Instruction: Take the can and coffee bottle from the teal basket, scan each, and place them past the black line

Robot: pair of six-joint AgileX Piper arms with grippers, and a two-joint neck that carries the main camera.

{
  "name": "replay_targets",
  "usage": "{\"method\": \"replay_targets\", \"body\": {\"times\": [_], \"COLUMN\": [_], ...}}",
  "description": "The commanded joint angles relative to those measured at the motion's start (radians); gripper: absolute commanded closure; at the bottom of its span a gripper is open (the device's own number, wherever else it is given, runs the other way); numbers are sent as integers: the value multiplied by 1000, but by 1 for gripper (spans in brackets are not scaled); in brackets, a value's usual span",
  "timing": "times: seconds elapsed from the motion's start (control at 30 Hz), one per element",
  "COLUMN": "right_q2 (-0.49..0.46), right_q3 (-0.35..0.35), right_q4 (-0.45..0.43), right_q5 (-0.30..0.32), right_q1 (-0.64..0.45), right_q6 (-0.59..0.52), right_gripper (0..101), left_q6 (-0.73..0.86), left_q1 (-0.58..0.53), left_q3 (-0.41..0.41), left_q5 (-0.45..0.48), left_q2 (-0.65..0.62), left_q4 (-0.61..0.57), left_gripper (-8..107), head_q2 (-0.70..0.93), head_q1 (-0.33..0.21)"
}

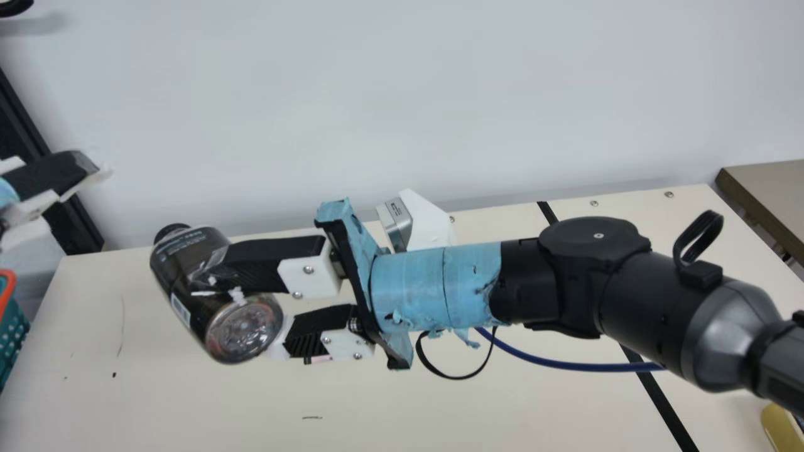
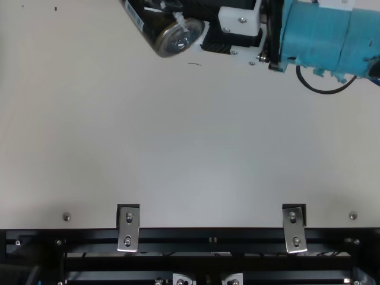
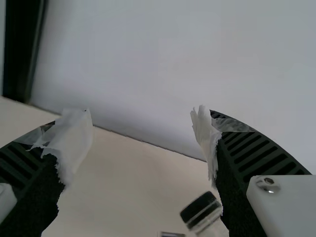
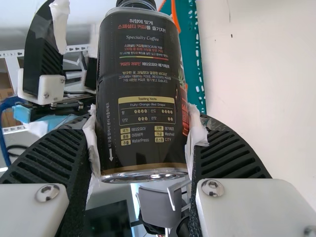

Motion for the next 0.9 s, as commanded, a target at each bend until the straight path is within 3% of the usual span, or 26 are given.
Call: {"method": "replay_targets", "body": {"times": [0.0, 0.2, 0.37, 0.6, 0.87], "right_q2": [0, -3, -22, -68, -119], "right_q3": [0, -4, -9, -5, 48], "right_q4": [0, -22, -73, -269, -494], "right_q5": [0, -13, -86, -310, -617], "right_q1": [0, -2, -3, 41, 165], "right_q6": [0, 12, 21, 72, 236], "right_gripper": [101, 101, 101, 101, 101], "left_q6": [0, 52, 52, 52, 52], "left_q1": [0, -26, -26, -26, -26], "left_q3": [0, 7, 7, 7, 7], "left_q5": [0, -173, -176, -176, -176], "left_q2": [0, -2, -2, -2, -2], "left_q4": [0, 112, 112, 112, 112], "left_gripper": [9, 9, 9, 9, 9], "head_q2": [-14, -14, -14, -14, -14], "head_q1": [-32, -32, -32, -32, -32]}}
